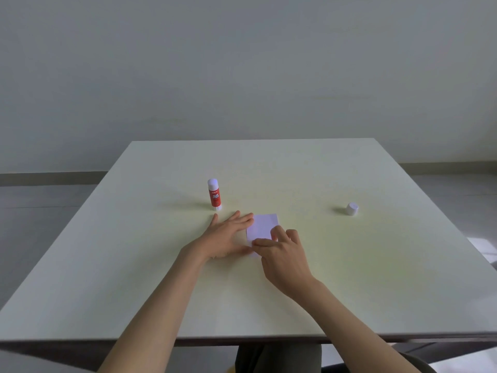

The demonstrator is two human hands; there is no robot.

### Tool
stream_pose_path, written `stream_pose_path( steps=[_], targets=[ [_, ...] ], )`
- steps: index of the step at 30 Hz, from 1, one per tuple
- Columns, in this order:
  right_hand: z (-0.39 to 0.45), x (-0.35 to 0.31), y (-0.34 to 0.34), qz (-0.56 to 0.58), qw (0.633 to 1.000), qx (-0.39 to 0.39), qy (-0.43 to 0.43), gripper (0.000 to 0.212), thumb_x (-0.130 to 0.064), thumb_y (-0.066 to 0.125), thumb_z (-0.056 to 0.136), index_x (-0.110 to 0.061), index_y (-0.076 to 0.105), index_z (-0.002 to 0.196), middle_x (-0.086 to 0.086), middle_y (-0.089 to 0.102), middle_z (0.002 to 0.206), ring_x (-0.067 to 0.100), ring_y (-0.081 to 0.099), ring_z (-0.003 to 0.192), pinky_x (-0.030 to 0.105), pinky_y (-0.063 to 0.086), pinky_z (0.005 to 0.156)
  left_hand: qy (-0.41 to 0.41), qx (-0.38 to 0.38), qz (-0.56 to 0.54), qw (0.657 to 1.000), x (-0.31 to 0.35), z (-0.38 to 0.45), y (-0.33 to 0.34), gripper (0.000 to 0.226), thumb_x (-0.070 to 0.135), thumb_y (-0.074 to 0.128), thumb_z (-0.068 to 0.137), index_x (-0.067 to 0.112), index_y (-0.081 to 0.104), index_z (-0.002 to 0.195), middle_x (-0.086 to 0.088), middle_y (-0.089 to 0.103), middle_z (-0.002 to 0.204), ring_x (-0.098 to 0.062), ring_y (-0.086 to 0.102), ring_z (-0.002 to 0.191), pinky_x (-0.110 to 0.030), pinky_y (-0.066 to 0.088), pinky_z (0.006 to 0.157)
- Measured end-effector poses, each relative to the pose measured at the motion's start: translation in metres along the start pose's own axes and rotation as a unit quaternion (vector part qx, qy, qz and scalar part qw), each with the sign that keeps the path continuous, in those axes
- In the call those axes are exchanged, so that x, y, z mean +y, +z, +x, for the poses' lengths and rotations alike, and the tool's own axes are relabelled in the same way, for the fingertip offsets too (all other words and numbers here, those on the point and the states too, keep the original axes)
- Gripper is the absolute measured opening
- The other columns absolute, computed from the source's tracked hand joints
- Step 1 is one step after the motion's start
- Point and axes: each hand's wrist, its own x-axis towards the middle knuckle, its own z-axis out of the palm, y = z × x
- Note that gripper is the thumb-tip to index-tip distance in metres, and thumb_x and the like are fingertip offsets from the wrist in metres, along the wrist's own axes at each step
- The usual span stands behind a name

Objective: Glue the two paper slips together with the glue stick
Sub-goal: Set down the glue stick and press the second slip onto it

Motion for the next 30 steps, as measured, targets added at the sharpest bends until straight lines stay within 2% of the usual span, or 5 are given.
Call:
stream_pose_path(
  steps=[11, 15, 19, 24, 30],
  targets=[
    [-0.022, 0.032, -0.007, 0.022, 0.997, 0.050, 0.047, 0.035, 0.004, 0.068, 0.057, -0.022, 0.076, 0.078, -0.019, 0.074, 0.080, 0.025, 0.059, 0.069, 0.032, 0.044, 0.059, 0.018, 0.004, 0.004, 1.000, -0.004, -0.002, 0.001, 0.076, 0.041, 0.061, 0.085, 0.029, 0.021, 0.148, 0.021, 0.010, 0.157, -0.002, -0.003, 0.145, -0.046, -0.014, 0.117],
    [-0.012, 0.033, -0.004, 0.012, 0.997, 0.010, 0.077, 0.031, 0.003, 0.063, 0.061, -0.022, 0.075, 0.075, -0.016, 0.074, 0.074, 0.024, 0.058, 0.073, 0.032, 0.041, 0.062, 0.017, 0.005, -0.007, 1.000, -0.004, -0.002, 0.001, 0.075, 0.040, 0.062, 0.085, 0.028, 0.022, 0.148, 0.021, 0.010, 0.157, -0.001, -0.003, 0.145, -0.045, -0.014, 0.117],
    [0.011, 0.040, 0.008, -0.004, 0.991, -0.081, 0.102, 0.041, -0.005, 0.039, 0.077, -0.023, 0.071, 0.096, -0.013, 0.073, 0.096, 0.023, 0.048, 0.094, 0.032, 0.026, 0.075, 0.013, 0.003, -0.008, 1.000, -0.002, -0.002, 0.000, 0.077, 0.039, 0.063, 0.084, 0.029, 0.021, 0.148, 0.020, 0.011, 0.157, -0.002, -0.003, 0.145, -0.046, -0.015, 0.117],
    [0.036, 0.048, 0.013, 0.001, 0.991, -0.082, 0.109, 0.042, -0.004, 0.039, 0.078, -0.023, 0.073, 0.095, -0.022, 0.070, 0.109, 0.022, 0.045, 0.094, 0.032, 0.027, 0.077, 0.012, 0.001, -0.007, 1.000, -0.001, -0.002, 0.000, 0.077, 0.036, 0.064, 0.083, 0.030, 0.022, 0.148, 0.020, 0.012, 0.157, -0.002, -0.002, 0.146, -0.047, -0.014, 0.116],
    [0.039, 0.047, 0.012, -0.015, 0.993, -0.058, 0.100, 0.032, -0.001, 0.046, 0.072, -0.019, 0.072, 0.076, -0.016, 0.072, 0.082, 0.024, 0.048, 0.083, 0.031, 0.028, 0.070, 0.014, 0.004, -0.012, 1.000, -0.002, -0.001, 0.001, 0.076, 0.036, 0.063, 0.083, 0.030, 0.022, 0.147, 0.020, 0.013, 0.157, -0.003, -0.002, 0.146, -0.047, -0.015, 0.116]
  ],
)
